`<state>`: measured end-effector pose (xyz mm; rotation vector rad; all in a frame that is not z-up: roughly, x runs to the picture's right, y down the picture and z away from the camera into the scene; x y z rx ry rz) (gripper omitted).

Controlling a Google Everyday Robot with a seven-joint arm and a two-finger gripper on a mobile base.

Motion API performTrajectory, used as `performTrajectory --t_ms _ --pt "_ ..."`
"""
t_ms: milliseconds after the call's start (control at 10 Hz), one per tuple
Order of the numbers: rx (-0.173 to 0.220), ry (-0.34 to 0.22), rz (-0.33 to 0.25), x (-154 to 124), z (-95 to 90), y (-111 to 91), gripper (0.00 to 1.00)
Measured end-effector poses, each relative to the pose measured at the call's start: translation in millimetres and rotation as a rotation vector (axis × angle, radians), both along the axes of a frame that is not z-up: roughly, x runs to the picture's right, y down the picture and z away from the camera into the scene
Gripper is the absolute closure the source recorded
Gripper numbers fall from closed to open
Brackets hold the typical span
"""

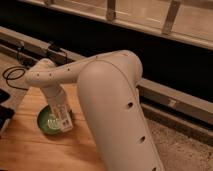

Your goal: Place the bottle in the ceramic bowl

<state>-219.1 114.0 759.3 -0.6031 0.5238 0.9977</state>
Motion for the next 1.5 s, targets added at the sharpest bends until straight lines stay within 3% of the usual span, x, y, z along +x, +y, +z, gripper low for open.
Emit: performTrajectory --t_ms 200,1500 --pt "0.0 0.0 -0.001 -0.5 -0.1 0.1 0.21" --pt "-0.001 0.0 -0.001 -0.7 0.1 0.7 0.2"
